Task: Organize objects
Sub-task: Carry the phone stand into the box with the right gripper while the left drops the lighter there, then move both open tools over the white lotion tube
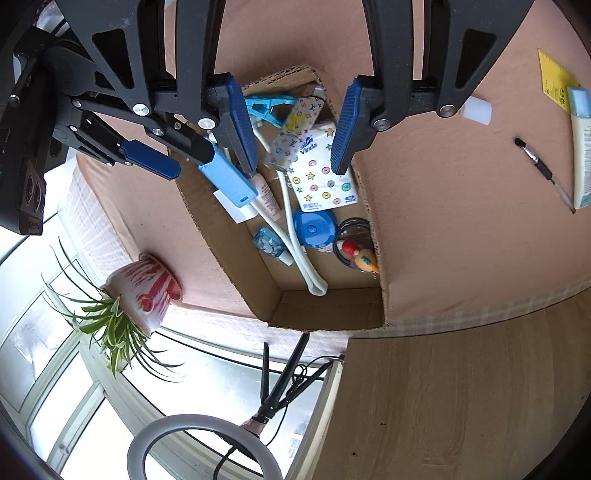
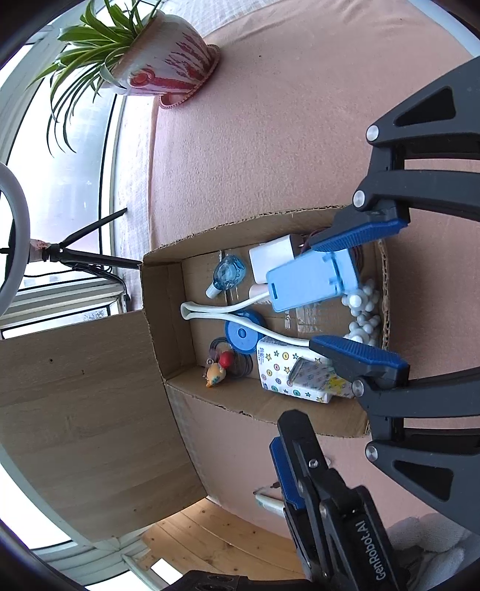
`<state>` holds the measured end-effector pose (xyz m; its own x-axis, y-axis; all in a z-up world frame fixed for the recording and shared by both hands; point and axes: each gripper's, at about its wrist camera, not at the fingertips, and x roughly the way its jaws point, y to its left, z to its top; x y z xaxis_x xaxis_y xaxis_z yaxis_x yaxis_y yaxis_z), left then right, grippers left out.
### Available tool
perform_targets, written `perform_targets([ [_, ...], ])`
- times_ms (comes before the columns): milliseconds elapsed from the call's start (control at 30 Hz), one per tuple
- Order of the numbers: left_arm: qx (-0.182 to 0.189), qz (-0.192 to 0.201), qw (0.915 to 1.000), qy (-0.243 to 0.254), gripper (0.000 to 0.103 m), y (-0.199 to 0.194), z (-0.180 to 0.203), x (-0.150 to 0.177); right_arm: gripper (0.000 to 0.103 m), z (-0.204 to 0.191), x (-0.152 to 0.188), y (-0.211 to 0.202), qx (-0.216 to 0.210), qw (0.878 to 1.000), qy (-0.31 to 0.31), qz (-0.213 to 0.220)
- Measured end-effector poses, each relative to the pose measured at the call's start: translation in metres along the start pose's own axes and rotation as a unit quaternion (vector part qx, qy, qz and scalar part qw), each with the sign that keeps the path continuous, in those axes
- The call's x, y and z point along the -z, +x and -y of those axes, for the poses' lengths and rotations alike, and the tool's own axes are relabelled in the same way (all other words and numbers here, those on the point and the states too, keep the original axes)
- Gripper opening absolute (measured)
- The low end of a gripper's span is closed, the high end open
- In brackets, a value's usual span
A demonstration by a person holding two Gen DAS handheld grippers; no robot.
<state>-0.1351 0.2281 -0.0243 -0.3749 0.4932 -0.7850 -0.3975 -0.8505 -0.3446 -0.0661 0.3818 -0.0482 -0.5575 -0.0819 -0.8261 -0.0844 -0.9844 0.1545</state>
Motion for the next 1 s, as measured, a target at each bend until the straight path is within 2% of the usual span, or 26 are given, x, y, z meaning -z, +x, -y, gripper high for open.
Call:
perform_targets([
  [67,-0.003,0.003,1.0,-0.008,0.058,-0.007,-0.008,0.002,0.044,-0.003,0.001,-0.001,-0.005,1.0,0.001,0.001],
  [200,-0.029,0.009,0.9993,-0.024,0.063,-0.022,-0.032,0.008,0.044,-0.017,0.001,-0.002,-0.013,1.0,-0.013,-0.001],
  [267,-0.046,0.005,0.9985,-0.03,0.069,-0.03,-0.049,0.013,0.044,-0.029,0.002,-0.002,-0.019,0.999,-0.025,0.002],
  [400,-0.083,0.003,0.9956,-0.045,0.074,-0.047,-0.085,0.026,0.044,-0.059,0.003,0.0,-0.034,0.998,-0.045,0.007],
  [467,-0.102,-0.002,0.9934,-0.053,0.08,-0.056,-0.106,0.034,0.044,-0.071,0.004,0.001,-0.04,0.998,-0.051,0.01],
  [700,-0.158,-0.002,0.9833,-0.09,0.084,-0.087,-0.178,0.053,0.044,-0.124,0.003,0.006,-0.061,0.995,-0.076,0.032],
  [800,-0.174,0.001,0.9796,-0.1,0.087,-0.097,-0.205,0.058,0.044,-0.152,0.002,0.012,-0.069,0.992,-0.104,0.024],
  [1000,-0.188,-0.004,0.9752,-0.116,0.087,-0.106,-0.247,0.063,0.044,-0.196,0.0,0.03,-0.054,0.988,-0.146,0.001],
])
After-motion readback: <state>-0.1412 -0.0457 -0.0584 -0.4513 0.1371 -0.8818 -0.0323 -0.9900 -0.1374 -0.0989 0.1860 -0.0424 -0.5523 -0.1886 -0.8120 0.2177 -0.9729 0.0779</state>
